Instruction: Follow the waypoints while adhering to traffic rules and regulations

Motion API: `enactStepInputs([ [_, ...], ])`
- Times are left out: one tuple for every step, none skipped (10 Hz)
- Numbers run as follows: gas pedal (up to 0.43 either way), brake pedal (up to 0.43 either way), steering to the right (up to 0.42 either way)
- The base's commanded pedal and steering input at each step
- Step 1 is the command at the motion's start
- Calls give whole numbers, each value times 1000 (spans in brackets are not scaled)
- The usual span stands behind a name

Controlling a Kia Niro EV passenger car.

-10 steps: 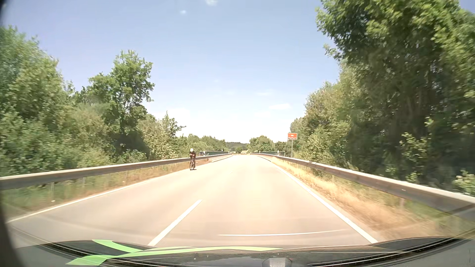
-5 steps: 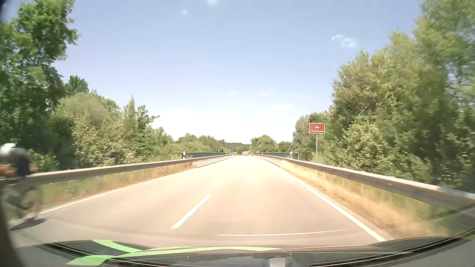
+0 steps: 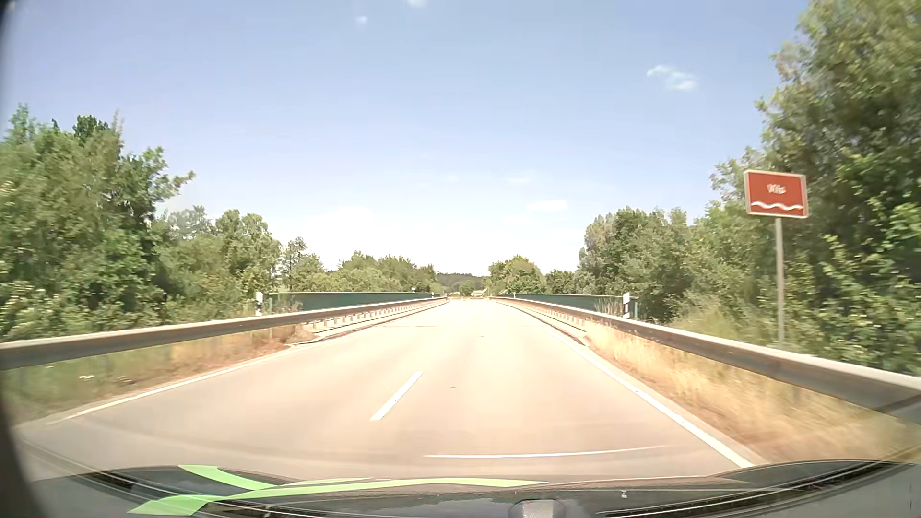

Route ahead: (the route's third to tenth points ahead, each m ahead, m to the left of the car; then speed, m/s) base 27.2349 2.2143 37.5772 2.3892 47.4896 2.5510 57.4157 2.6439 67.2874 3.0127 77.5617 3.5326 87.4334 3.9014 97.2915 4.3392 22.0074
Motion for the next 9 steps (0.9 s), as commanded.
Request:
enactStepInputs([
  [209, 0, -2],
  [220, 0, -2],
  [228, 0, -2],
  [240, 0, -2],
  [248, 0, -1],
  [260, 0, -1],
  [260, 0, -1],
  [268, 0, -1],
  [268, 0, -1],
])
